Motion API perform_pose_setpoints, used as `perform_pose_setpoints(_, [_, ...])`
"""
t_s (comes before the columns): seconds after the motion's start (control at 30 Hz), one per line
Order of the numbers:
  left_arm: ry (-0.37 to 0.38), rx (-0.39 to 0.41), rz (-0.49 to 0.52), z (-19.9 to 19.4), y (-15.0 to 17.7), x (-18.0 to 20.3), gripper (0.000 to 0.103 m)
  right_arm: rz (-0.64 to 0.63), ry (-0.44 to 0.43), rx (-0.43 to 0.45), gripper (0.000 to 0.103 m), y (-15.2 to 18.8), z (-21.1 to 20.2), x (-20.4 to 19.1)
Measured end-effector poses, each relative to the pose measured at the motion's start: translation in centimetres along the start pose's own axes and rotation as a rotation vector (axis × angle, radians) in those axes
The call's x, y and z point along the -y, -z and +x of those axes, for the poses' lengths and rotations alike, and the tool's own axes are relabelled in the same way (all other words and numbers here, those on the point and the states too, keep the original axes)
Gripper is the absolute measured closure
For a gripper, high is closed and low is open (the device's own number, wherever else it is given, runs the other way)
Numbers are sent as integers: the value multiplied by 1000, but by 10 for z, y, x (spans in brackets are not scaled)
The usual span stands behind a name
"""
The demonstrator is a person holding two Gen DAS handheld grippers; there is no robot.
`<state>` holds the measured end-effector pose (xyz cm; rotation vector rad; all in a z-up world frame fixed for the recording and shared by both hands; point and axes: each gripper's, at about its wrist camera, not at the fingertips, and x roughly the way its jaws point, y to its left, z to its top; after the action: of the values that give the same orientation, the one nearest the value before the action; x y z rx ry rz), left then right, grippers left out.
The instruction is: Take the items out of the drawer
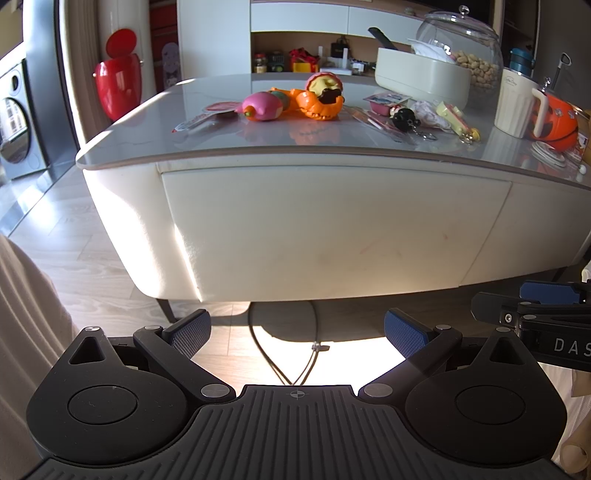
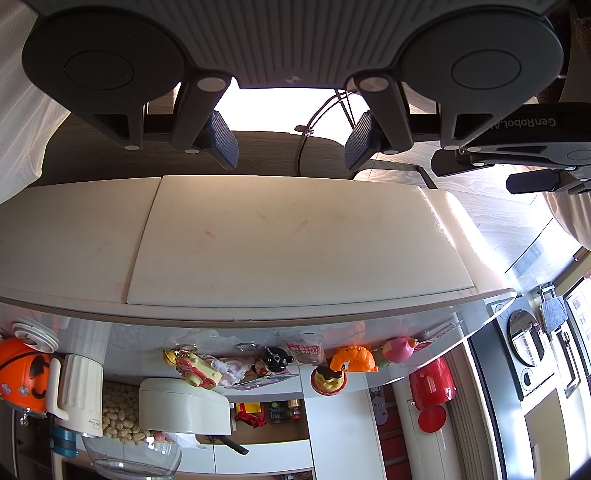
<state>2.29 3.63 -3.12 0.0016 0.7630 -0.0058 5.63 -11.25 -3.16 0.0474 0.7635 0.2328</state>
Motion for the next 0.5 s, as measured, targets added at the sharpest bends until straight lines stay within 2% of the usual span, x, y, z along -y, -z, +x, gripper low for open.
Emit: perform_pose_setpoints(0.5, [-1, -2, -6, 0, 1, 0, 0, 0, -1, 0, 39, 0, 0, 1])
